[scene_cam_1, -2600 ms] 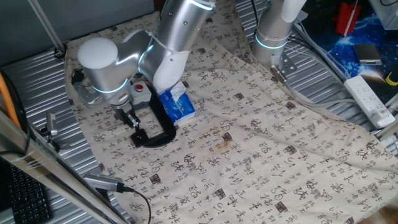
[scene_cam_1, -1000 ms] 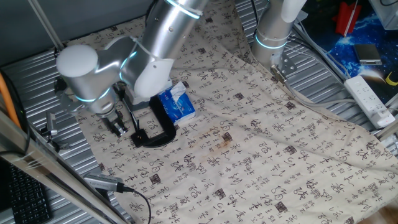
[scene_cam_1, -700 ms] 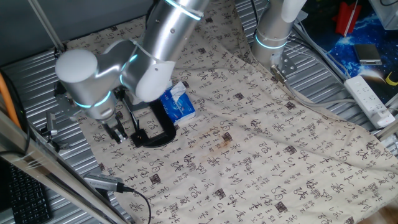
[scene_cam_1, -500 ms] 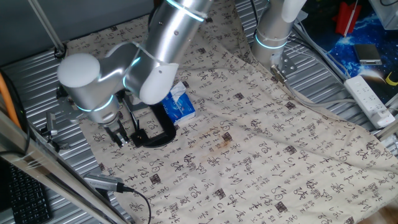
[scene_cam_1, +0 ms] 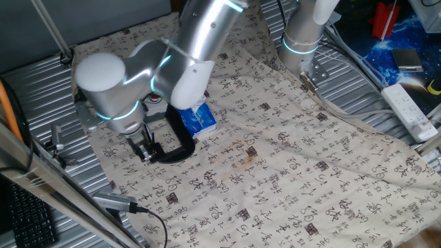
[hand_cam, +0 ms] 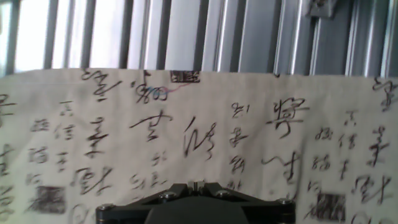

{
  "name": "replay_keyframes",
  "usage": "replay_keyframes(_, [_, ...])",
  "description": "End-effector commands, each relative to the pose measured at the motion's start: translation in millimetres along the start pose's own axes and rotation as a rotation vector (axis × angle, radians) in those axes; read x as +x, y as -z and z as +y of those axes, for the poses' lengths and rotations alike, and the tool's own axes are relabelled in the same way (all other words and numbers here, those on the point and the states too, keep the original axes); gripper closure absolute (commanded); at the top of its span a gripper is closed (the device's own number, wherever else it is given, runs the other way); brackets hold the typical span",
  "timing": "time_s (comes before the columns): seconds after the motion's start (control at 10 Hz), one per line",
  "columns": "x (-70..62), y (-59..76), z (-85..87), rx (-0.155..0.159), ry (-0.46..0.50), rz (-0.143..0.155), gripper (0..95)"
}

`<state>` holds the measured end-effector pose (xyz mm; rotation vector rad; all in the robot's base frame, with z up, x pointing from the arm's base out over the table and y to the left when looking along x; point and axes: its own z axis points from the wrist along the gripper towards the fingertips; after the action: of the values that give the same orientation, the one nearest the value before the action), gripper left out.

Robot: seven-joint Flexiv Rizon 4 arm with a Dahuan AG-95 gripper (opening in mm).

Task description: Turn the hands of a clock

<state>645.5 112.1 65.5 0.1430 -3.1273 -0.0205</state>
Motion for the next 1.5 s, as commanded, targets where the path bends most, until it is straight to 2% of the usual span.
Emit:
replay_keyframes(0.1, [20.0, 4.3, 2.1, 0.002, -0.018, -0.008, 95.0])
replay_keyframes(0.2, [34.9, 7.7, 6.2, 0.003, -0.037, -0.012, 95.0])
replay_keyframes(0.3, [40.2, 9.4, 8.6, 0.002, -0.048, -0.013, 95.0])
replay_keyframes(0.4, [54.7, 12.4, 14.3, 0.003, -0.081, -0.02, 95.0])
replay_keyframes(0.5, [58.1, 12.1, 12.8, 0.005, -0.082, -0.026, 95.0])
replay_keyframes(0.7, [60.0, 13.3, 10.3, 0.004, -0.108, -0.041, 95.0])
replay_keyframes(1.1, [60.3, 13.4, 10.1, 0.011, -0.09, -0.037, 95.0])
replay_keyframes(1.5, [60.8, 13.0, 9.7, -0.005, -0.059, -0.033, 95.0])
